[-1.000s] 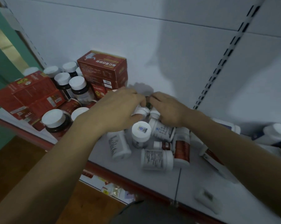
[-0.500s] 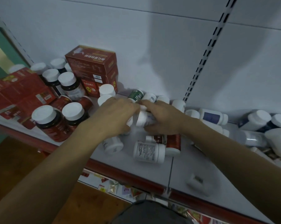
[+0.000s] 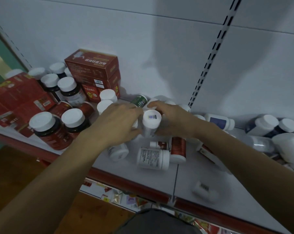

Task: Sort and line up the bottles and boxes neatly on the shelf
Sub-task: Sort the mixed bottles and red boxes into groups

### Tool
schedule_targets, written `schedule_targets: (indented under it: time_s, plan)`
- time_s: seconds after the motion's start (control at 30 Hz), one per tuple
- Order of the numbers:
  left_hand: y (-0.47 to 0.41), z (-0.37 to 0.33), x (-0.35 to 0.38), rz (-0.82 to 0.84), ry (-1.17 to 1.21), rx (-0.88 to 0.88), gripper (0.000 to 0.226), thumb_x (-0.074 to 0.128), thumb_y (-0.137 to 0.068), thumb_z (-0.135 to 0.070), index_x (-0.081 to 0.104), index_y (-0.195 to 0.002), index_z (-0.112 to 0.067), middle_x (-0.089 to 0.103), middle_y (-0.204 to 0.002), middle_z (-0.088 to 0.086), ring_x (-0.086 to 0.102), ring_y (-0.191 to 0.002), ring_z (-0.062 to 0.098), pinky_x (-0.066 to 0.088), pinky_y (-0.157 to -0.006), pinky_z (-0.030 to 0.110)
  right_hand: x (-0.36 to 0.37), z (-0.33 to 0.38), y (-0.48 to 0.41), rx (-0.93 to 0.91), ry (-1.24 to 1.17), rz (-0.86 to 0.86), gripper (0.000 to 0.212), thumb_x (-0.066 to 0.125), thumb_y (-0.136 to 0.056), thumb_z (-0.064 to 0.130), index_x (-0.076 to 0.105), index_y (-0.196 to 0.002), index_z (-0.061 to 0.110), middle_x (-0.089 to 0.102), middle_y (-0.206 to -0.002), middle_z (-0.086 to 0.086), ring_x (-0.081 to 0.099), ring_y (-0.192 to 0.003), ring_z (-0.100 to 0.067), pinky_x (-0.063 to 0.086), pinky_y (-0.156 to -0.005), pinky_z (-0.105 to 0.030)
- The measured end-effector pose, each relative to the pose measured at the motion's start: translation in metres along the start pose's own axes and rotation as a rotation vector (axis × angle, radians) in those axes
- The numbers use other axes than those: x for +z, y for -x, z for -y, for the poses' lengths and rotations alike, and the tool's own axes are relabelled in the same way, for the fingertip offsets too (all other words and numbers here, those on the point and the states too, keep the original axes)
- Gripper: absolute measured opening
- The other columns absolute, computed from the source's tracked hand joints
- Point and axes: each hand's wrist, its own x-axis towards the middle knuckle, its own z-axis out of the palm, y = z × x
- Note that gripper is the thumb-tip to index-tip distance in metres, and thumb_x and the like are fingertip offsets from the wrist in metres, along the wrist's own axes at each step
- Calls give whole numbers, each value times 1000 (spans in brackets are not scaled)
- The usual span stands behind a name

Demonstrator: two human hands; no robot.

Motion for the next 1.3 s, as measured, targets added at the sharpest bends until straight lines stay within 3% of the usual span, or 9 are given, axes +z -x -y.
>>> schedule_targets:
  time_s: [0.13, 0.23, 0.33, 0.4, 0.53, 0.73, 0.9, 1.1, 1.3]
  plan:
    - [11, -8, -17, -115, 29, 66, 31, 66, -85, -45, 63, -109, -25, 63, -105, -5, 60, -95, 21, 48, -75, 40, -11, 8, 18, -4, 143, -85, 53, 75, -88, 29, 46, -131, 22, 57, -116, 4, 57, -101, -14, 52, -86, -36]
    - [24, -21, -28, 71, 186, 160, 31, 62, -86, -60, 59, -101, -33, 60, -97, -15, 56, -88, 5, 51, -73, 33, -21, 7, 34, 51, 279, -53, 32, 62, -88, 15, 53, -118, 24, 56, -108, 3, 52, -99, -17, 50, -86, -43]
    - [22, -39, -12, 240, 234, 285, 49, 68, -83, -65, 55, -123, -38, 57, -119, -19, 51, -106, 0, 49, -89, 28, -24, 7, 47, 175, 412, 152, 45, 63, -85, 5, 59, -124, 29, 54, -121, 1, 47, -112, -22, 46, -93, -46]
    - [18, -47, 10, 266, 178, 319, 65, 70, -80, -68, 49, -134, -38, 53, -127, -17, 49, -114, 4, 47, -95, 29, -21, 8, 58, 151, 441, 171, 54, 67, -84, 6, 58, -130, 34, 50, -134, 0, 45, -120, -23, 44, -100, -47]
    - [17, -51, 35, 222, 154, 333, 63, 69, -81, -61, 44, -134, -39, 52, -119, -12, 51, -106, 9, 51, -87, 37, -10, 5, 73, 137, 611, 221, 66, 66, -88, 13, 47, -143, 42, 19, -166, 3, 17, -149, -28, 30, -114, -53]
    - [30, -36, 22, 24, 427, 75, 48, 62, -75, -52, 50, -122, -44, 48, -112, -16, 55, -96, 11, 55, -74, 40, -9, -5, 79, 89, 496, 41, 60, 77, -78, 22, 53, -131, 40, 51, -142, 11, 42, -135, -20, 43, -105, -51]
    - [38, -44, 27, -33, 330, -135, 48, 62, -74, -44, 49, -118, -32, 44, -110, -6, 56, -89, 24, 54, -65, 42, -11, 3, 91, 220, 226, -158, 68, 90, -68, 45, 57, -128, 41, 59, -121, 11, 50, -110, -11, 43, -99, -34]
    - [43, -40, 23, -71, 173, -188, 59, 71, -79, -25, 50, -135, -28, 47, -130, -1, 55, -112, 28, 40, -65, 33, -1, 13, 101, 328, -13, -483, 64, 90, -69, 42, 58, -123, 35, 55, -110, 14, 52, -97, 1, 38, -78, -8]
    - [39, -44, 12, -185, 188, -113, 49, 71, -84, -37, 60, -130, -23, 59, -126, -1, 56, -115, 25, 51, -76, 37, 8, 24, 104, 262, -47, -493, 51, 86, -76, 34, 61, -120, 31, 58, -116, 13, 53, -96, -3, 43, -77, -15]
